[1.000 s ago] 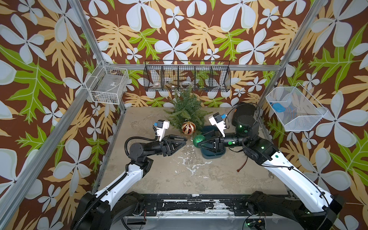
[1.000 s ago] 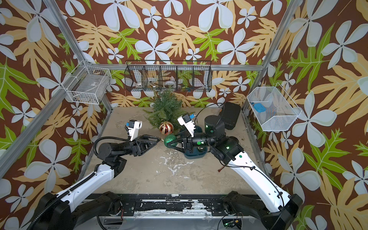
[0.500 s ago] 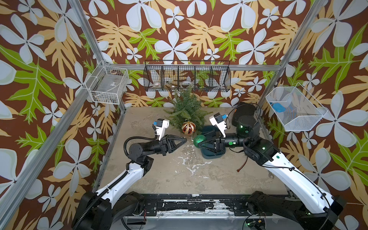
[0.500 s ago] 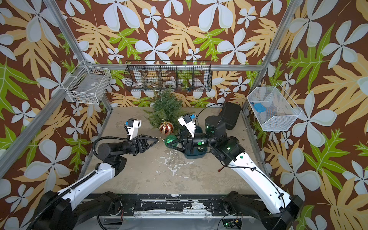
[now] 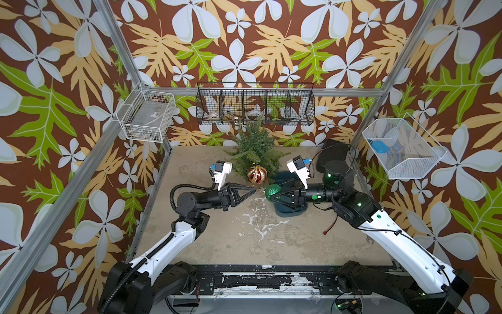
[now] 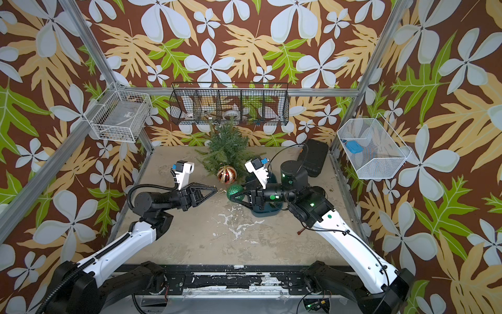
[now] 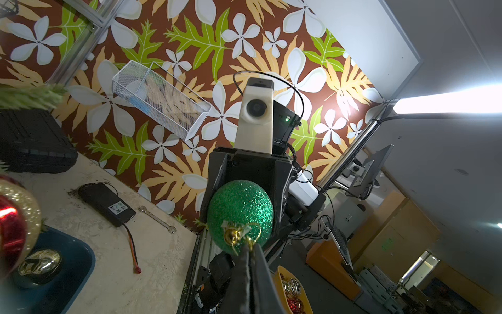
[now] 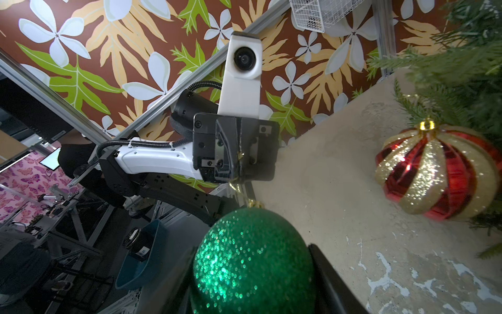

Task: Decorate the small christmas tree with ornaments
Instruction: Hang an ornament on the christmas tree.

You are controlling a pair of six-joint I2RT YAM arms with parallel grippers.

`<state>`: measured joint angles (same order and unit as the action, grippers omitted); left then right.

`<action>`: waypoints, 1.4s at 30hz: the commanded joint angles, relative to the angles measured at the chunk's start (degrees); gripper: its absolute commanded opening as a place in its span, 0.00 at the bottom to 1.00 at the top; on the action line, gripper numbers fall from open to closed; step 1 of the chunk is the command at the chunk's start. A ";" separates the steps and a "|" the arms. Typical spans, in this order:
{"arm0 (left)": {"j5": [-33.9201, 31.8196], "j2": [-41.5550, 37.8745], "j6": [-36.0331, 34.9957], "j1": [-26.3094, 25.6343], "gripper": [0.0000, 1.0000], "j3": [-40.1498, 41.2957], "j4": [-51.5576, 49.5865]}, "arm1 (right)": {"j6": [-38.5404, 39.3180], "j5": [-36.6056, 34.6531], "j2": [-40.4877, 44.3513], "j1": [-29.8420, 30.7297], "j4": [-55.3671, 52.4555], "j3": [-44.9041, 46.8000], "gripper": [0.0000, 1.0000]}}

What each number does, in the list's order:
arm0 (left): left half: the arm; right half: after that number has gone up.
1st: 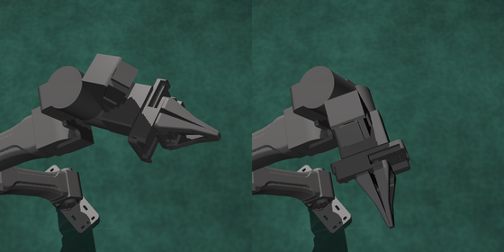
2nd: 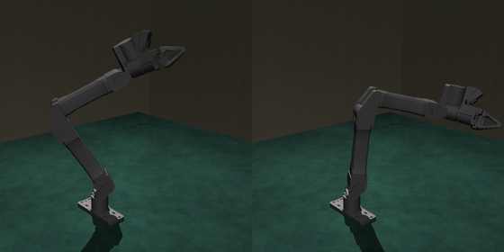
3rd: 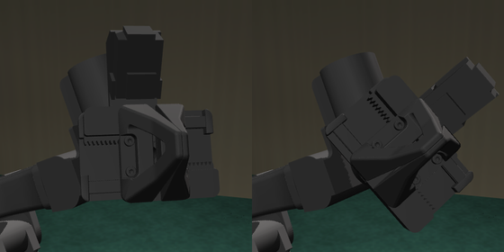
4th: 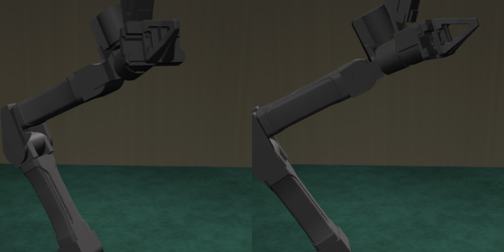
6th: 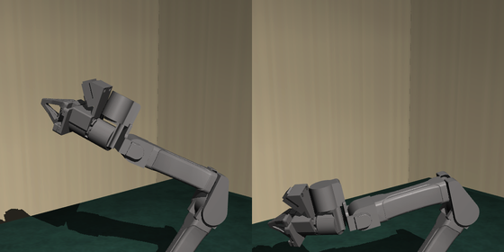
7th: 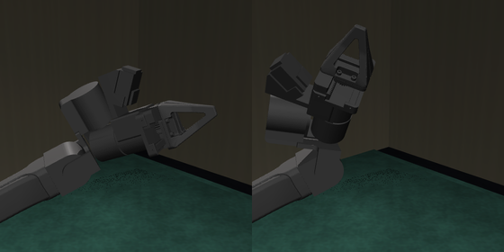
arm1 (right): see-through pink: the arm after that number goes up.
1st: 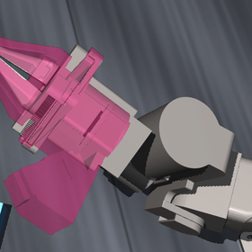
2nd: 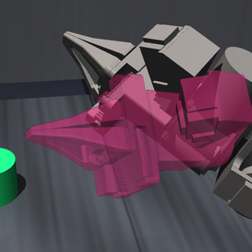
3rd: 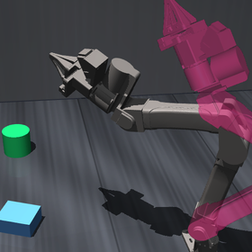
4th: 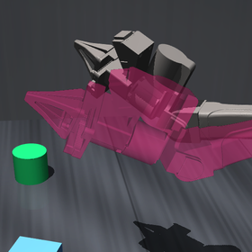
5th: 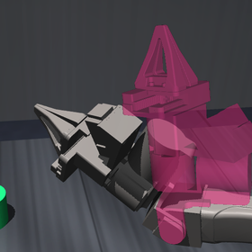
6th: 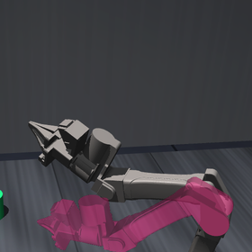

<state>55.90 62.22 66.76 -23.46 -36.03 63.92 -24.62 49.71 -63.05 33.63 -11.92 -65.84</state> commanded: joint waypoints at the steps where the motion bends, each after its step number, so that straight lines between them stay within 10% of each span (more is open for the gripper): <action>1: -1.12 -0.51 -5.97 0.00 0.00 -2.06 -7.40 | -0.79 -2.99 1.05 -1.56 3.06 1.08 0.56; 42: -7.38 25.53 -29.08 -0.14 0.00 -50.12 -53.64 | -4.48 -10.69 -10.48 -10.78 17.18 -9.51 0.55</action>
<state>49.32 86.98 39.97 -23.53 -84.58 13.08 -29.56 39.29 -73.19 22.92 3.01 -74.37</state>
